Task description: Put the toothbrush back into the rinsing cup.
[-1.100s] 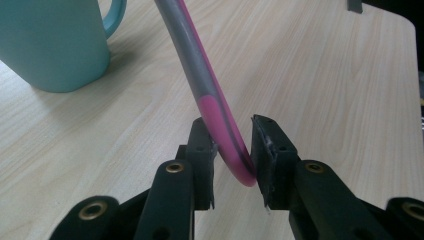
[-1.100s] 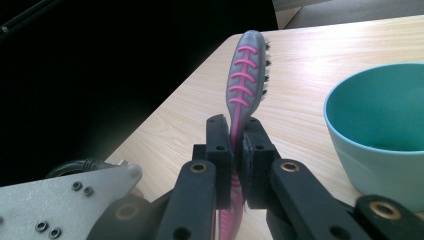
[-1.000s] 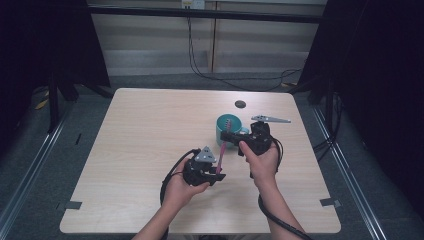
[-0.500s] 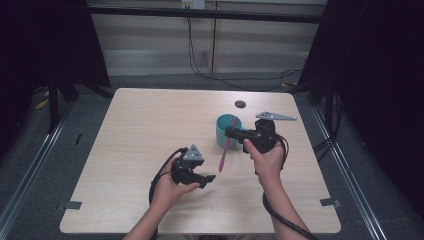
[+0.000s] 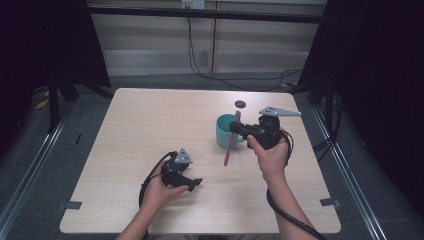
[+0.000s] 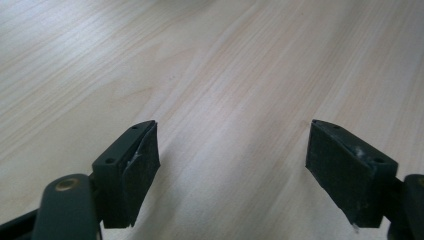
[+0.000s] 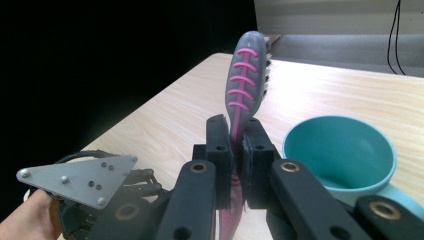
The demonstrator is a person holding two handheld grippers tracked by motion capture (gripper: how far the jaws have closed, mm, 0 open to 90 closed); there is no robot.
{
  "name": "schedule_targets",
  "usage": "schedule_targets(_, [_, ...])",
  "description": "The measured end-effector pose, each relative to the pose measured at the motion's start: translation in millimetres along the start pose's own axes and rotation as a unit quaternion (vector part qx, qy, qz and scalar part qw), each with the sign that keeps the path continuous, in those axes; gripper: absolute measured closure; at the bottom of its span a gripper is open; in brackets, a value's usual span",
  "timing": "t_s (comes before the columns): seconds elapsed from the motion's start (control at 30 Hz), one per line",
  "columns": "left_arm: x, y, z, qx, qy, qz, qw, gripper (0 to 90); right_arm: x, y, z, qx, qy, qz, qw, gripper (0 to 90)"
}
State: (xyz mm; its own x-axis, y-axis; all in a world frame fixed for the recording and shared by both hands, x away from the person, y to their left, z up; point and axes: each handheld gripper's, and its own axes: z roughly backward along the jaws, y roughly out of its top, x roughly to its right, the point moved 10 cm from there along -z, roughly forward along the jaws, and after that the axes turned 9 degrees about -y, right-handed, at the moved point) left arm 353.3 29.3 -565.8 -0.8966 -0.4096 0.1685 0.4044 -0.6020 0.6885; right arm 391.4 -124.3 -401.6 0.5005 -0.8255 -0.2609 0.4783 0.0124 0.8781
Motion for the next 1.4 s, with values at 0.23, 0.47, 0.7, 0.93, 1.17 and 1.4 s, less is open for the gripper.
schedule_targets(0.23, [-4.7,-2.8,0.3,0.007,0.006,0.007,0.9999,17.6,1.6,5.6,1.4,0.005,-0.001,0.002,1.0,84.8])
schedule_targets(0.47, [-9.7,-8.4,1.4,0.003,0.011,0.015,0.9998,15.8,0.5,12.2,3.9,0.009,-0.002,0.008,0.9999,84.8])
schedule_targets(0.7, [-12.7,-10.4,4.1,0.004,0.019,0.01,0.9998,15.7,2.4,17.5,5.6,0.011,-0.006,0.014,0.9998,84.8])
schedule_targets(0.93, [-12.8,-15.9,2.3,0.001,0.021,0.005,0.9998,15.4,3.4,21.9,5.5,0.011,-0.008,0.018,0.9997,84.8])
schedule_targets(1.17, [-12.5,-16.5,2.2,0.006,0.018,-0.003,0.9998,14.8,2.7,28.1,6.1,0.017,-0.01,0.023,0.9995,84.8])
schedule_targets(1.4, [-12.0,-17.9,0.9,0.015,0.018,-0.008,0.9997,10.4,4.1,37.3,6.9,0.026,-0.018,0.029,0.9991,84.8])
